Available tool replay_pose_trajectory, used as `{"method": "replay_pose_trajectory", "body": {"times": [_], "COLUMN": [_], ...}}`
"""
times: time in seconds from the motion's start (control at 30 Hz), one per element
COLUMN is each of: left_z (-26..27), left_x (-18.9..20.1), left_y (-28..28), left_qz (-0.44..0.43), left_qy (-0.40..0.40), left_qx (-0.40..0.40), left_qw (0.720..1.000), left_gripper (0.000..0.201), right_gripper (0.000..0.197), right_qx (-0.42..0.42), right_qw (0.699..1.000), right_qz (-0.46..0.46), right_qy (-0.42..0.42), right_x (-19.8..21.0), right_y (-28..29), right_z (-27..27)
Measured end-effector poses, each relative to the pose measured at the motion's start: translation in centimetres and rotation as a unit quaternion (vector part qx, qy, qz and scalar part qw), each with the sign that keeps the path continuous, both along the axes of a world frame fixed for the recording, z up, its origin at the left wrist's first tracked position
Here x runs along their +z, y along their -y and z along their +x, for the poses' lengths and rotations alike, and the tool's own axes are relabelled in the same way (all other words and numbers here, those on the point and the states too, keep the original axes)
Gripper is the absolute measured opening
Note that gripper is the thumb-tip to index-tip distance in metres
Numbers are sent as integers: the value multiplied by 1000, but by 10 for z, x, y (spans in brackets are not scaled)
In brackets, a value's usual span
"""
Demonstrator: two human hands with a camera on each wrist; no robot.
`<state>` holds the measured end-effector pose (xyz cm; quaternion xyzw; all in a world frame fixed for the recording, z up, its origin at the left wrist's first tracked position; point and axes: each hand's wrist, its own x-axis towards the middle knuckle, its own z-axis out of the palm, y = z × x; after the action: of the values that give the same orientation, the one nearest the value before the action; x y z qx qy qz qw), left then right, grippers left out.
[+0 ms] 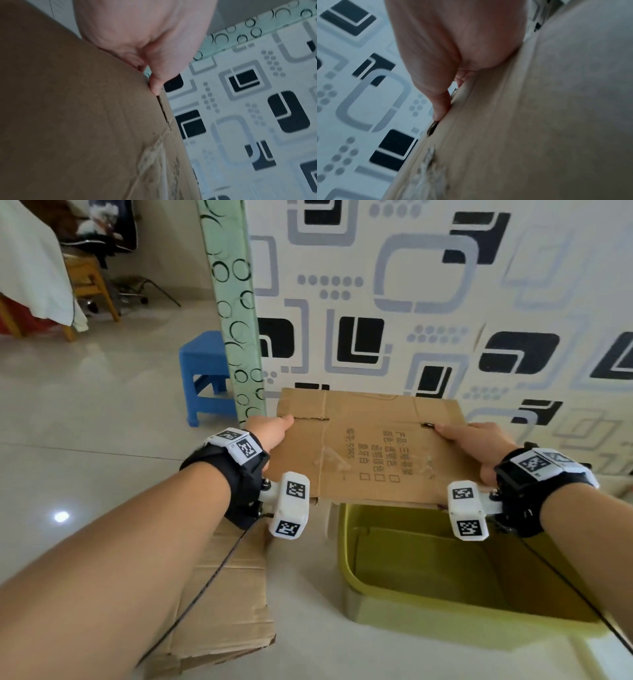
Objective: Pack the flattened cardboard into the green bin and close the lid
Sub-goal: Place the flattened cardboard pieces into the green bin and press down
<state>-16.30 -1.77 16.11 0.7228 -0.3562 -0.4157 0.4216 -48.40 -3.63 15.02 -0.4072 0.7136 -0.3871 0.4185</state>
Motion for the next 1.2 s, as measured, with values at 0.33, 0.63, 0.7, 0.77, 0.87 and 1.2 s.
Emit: {"method": "replay_pose_trajectory", "body": {"times": [0.33, 0.63, 0.7, 0.77, 0.87, 1.2], "left_z": [-108, -148, -155, -161, -169, -173], "left_x": [-61, -85, -90, -90, -89, -103], "left_y": [15, -2, -5, -5, -3, 14], "left_qz": [68, 124, 144, 167, 182, 182], "left_qy": [32, 170, 225, 280, 359, 497], "left_qx": [-74, -107, -131, -154, -188, -300], "left_qw": [994, 972, 955, 933, 896, 793], "left_gripper": [56, 47, 41, 42, 38, 26], "right_gripper": [54, 86, 104, 96, 73, 28], "right_qx": [-13, 33, 68, 97, 121, 205], "right_qw": [999, 981, 966, 950, 930, 856], "right_qz": [37, 179, 218, 236, 235, 189], "right_qy": [-35, -69, -119, -179, -256, -436], "right_x": [-38, -101, -103, -92, -91, -108], "right_y": [-12, -11, -14, -23, -25, -15], "right_z": [-114, -160, -161, -152, -146, -130]}}
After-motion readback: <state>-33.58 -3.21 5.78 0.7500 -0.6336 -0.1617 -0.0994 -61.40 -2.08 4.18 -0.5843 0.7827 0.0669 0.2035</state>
